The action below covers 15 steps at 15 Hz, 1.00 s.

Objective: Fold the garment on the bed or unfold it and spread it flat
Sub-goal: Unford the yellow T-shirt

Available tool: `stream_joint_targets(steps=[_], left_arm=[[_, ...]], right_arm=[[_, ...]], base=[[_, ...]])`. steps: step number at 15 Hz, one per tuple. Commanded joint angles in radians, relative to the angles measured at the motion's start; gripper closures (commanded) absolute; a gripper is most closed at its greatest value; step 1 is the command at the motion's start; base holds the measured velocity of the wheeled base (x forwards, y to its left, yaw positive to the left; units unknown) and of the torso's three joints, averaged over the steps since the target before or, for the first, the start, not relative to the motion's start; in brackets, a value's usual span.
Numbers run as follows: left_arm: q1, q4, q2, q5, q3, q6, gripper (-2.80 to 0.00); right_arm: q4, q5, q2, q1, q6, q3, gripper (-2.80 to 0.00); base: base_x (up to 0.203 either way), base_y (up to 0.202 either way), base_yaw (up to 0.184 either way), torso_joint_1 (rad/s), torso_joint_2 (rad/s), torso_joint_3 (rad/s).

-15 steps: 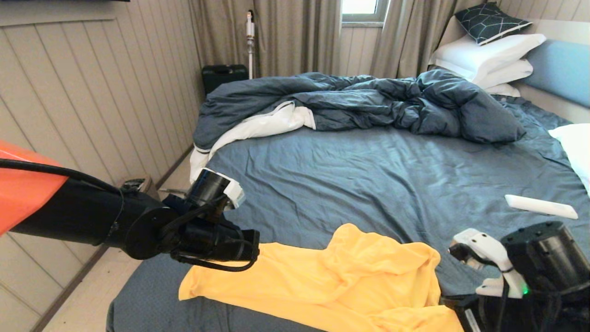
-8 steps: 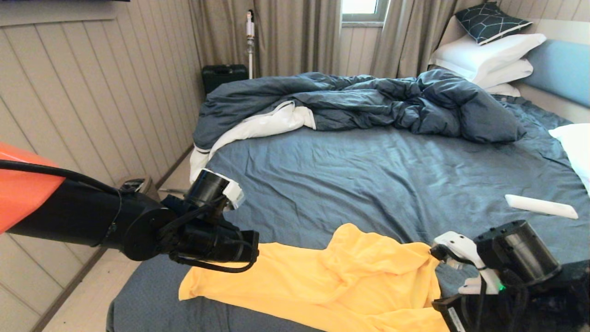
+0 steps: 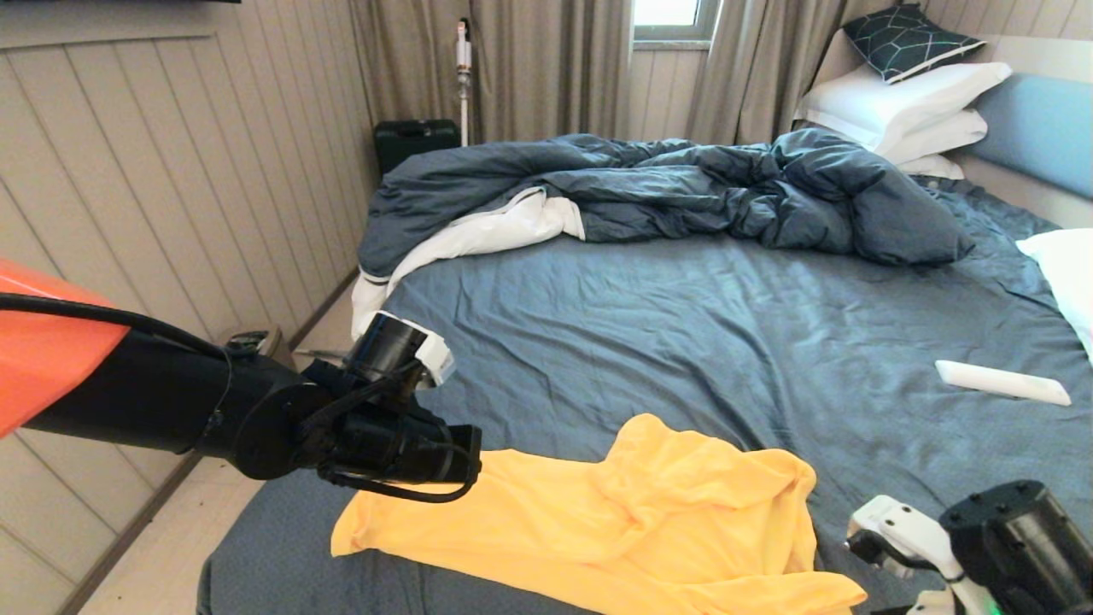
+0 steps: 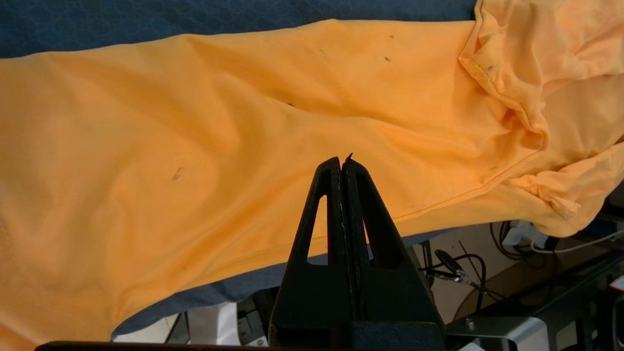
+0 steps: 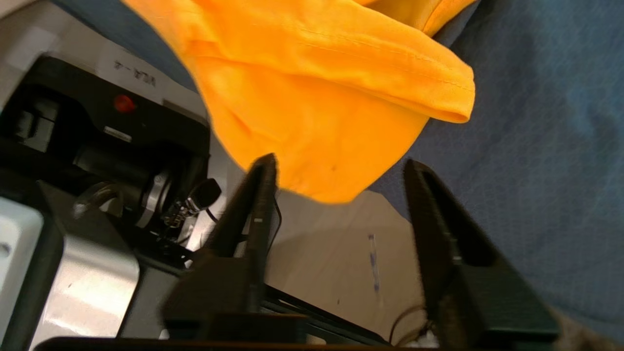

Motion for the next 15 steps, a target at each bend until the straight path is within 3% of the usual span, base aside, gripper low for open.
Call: stream_joint_targets(steps=[1, 3, 4, 9, 15], left_arm=[[0.0, -0.001, 0.002, -0.001, 0.0, -0.004, 0.0], [0.0, -0.001, 0.0, -0.003, -0.002, -0.004, 0.0], [0.0, -0.001, 0.0, -0.003, -0.006, -0.004, 0.0], [-0.001, -0.001, 0.003, -0.002, -0.03, -0.004, 0.0], [-0.037, 0.001, 0.046, 0.0, -0.077, -0.005, 0.0]], right_arm=[[-0.001, 0.01, -0.07, 0.003, -0.004, -0.009, -2.8], [-0.002, 0.012, 0.009, 0.002, -0.002, -0.058, -2.8], [-0.003, 0.011, 0.073, 0.002, 0.003, -0.093, 0.0], [-0.022, 0.008, 0.402, 0.013, 0.03, -0.284, 0.0], [-0.061, 0.002, 0.567, 0.12, 0.073, -0.374, 0.0]], base=[[0.0, 0.0, 0.0, 0.0, 0.0, 0.0], [0.0, 0.0, 0.0, 0.0, 0.0, 0.0], [0.0, 0.0, 0.0, 0.0, 0.0, 0.0], [0.0, 0.0, 0.0, 0.0, 0.0, 0.0], [0.0, 0.0, 0.0, 0.0, 0.0, 0.0]])
